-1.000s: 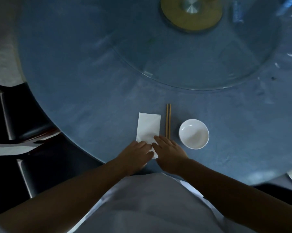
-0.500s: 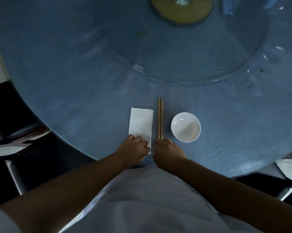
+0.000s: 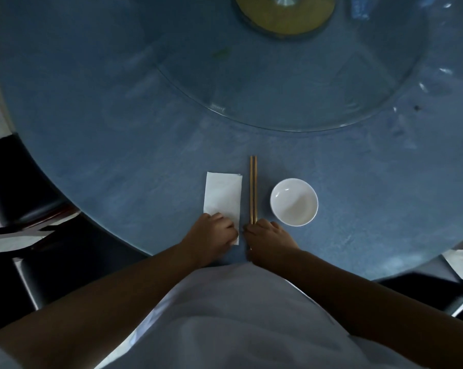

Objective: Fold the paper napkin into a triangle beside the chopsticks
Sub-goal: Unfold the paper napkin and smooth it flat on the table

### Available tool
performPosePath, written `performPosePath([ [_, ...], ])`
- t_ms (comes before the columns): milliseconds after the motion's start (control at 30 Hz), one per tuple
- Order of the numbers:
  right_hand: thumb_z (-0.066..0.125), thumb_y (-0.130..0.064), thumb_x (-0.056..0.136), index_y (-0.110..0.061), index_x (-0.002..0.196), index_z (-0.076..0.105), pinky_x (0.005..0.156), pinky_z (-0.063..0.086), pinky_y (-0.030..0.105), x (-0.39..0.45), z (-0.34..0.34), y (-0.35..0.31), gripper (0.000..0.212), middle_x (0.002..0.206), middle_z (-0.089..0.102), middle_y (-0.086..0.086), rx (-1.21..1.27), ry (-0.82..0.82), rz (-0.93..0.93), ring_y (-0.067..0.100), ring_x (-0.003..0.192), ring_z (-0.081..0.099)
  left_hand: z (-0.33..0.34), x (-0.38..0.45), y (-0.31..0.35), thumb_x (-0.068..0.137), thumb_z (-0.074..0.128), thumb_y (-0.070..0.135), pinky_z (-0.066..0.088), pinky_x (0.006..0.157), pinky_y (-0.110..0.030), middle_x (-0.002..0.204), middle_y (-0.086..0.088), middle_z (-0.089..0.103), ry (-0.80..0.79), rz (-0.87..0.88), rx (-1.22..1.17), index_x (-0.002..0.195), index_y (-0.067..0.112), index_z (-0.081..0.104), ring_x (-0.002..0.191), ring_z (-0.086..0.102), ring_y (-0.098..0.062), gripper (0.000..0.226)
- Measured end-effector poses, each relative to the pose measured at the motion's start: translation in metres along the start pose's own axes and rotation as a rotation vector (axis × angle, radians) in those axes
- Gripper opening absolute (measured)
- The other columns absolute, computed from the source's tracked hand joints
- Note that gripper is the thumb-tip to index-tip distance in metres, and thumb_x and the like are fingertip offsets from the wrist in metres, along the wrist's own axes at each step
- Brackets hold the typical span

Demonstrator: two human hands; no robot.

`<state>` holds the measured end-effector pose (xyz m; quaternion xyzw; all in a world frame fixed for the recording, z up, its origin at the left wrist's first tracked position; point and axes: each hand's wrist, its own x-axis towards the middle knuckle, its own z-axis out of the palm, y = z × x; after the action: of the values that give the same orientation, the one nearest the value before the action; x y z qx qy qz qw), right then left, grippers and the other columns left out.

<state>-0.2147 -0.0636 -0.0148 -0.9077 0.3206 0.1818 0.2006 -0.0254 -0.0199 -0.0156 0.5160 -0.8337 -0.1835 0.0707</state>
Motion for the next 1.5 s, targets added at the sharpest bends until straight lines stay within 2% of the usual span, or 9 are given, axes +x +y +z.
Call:
performPosePath([
  [233, 0.053, -0.025, 0.080, -0.015, 0.103, 0.064, 0.083, 0.042, 0.038, 0.003, 0.002, 0.001, 0.027, 0.114, 0.062, -0.001, 0.031, 0.032, 0.002, 0.025, 0.103, 0.052, -0.003, -0.008, -0.002, 0.078, 0.071, 0.010, 0.044, 0.074, -0.029, 0.078, -0.007, 0.070, 0.215, -0.344, -0.506, 0.072, 0.007, 0.071, 0.078, 0.058, -0.015, 0.007],
  [367, 0.058, -0.023, 0.075, -0.016, 0.094, 0.063, 0.075, 0.044, 0.038, 0.001, 0.001, 0.001, 0.020, 0.100, 0.065, 0.001, 0.010, 0.067, -0.006, 0.028, 0.093, 0.057, -0.005, -0.017, -0.002, 0.082, 0.072, 0.017, 0.043, 0.065, -0.016, 0.077, 0.003, 0.067, 0.303, -0.722, -0.802, 0.074, 0.020, 0.069, 0.072, 0.058, -0.006, 0.009],
  [467, 0.058, -0.027, 0.076, -0.019, 0.116, 0.055, 0.079, 0.045, 0.041, 0.002, 0.000, 0.000, 0.041, 0.104, 0.064, 0.002, 0.005, 0.050, -0.018, 0.029, 0.096, 0.057, -0.002, -0.028, -0.009, 0.081, 0.071, 0.025, 0.043, 0.058, -0.007, 0.069, 0.013, 0.068, 0.376, -0.974, -0.911, 0.068, 0.030, 0.066, 0.063, 0.059, 0.003, 0.014],
  [633, 0.057, -0.031, 0.079, -0.025, 0.124, 0.046, 0.085, 0.041, 0.044, 0.001, 0.001, -0.004, 0.047, 0.115, 0.058, -0.001, -0.056, 0.024, -0.003, 0.028, 0.105, 0.051, -0.002, -0.054, -0.016, 0.074, 0.064, 0.040, 0.049, 0.065, -0.038, 0.071, -0.002, 0.066, 0.474, -1.213, -1.211, 0.074, 0.027, 0.069, 0.069, 0.060, -0.021, 0.015],
  [767, 0.059, -0.030, 0.077, -0.024, 0.120, 0.049, 0.081, 0.041, 0.044, -0.001, 0.003, -0.008, 0.044, 0.114, 0.056, 0.000, -0.118, 0.030, 0.017, 0.029, 0.101, 0.051, 0.002, -0.069, -0.017, 0.084, 0.061, 0.027, 0.042, 0.056, -0.033, 0.065, -0.004, 0.060, 0.598, -1.303, -1.426, 0.064, 0.023, 0.065, 0.068, 0.054, -0.024, 0.021],
  [967, 0.065, -0.033, 0.073, -0.024, 0.125, 0.047, 0.081, 0.037, 0.044, -0.004, 0.004, -0.013, 0.056, 0.117, 0.055, 0.001, -0.142, 0.050, 0.030, 0.029, 0.104, 0.049, 0.009, -0.079, -0.025, 0.093, 0.056, 0.020, 0.048, 0.063, -0.031, 0.097, -0.010, 0.069, 0.664, -1.403, -1.677, 0.086, 0.018, 0.058, 0.087, 0.069, -0.025, 0.008],
  [1133, 0.062, -0.038, 0.077, -0.025, 0.133, 0.039, 0.086, 0.036, 0.044, -0.007, 0.004, -0.014, 0.062, 0.125, 0.051, 0.001, -0.150, 0.044, 0.044, 0.029, 0.108, 0.047, 0.004, -0.079, -0.034, 0.091, 0.051, 0.045, 0.052, 0.071, -0.036, 0.095, -0.002, 0.074, 0.543, -1.407, -1.812, 0.100, 0.022, 0.065, 0.082, 0.071, -0.020, 0.028],
  [1233, 0.062, -0.035, 0.078, -0.024, 0.134, 0.039, 0.086, 0.036, 0.044, -0.010, 0.004, -0.016, 0.061, 0.127, 0.050, 0.002, -0.149, 0.044, 0.063, 0.029, 0.108, 0.048, -0.001, -0.078, -0.039, 0.086, 0.057, 0.053, 0.053, 0.064, -0.033, 0.086, -0.002, 0.073, 0.421, -1.412, -1.691, 0.098, 0.023, 0.068, 0.076, 0.070, -0.019, 0.034],
  [1500, 0.054, -0.031, 0.082, -0.023, 0.132, 0.041, 0.084, 0.036, 0.043, -0.009, 0.004, -0.023, 0.053, 0.126, 0.052, 0.002, -0.123, 0.057, 0.107, 0.028, 0.106, 0.049, -0.001, -0.082, -0.040, 0.085, 0.068, 0.017, 0.044, 0.038, -0.019, 0.071, -0.016, 0.062, 0.299, -1.369, -1.276, 0.087, 0.004, 0.059, 0.059, 0.060, -0.020, 0.016],
])
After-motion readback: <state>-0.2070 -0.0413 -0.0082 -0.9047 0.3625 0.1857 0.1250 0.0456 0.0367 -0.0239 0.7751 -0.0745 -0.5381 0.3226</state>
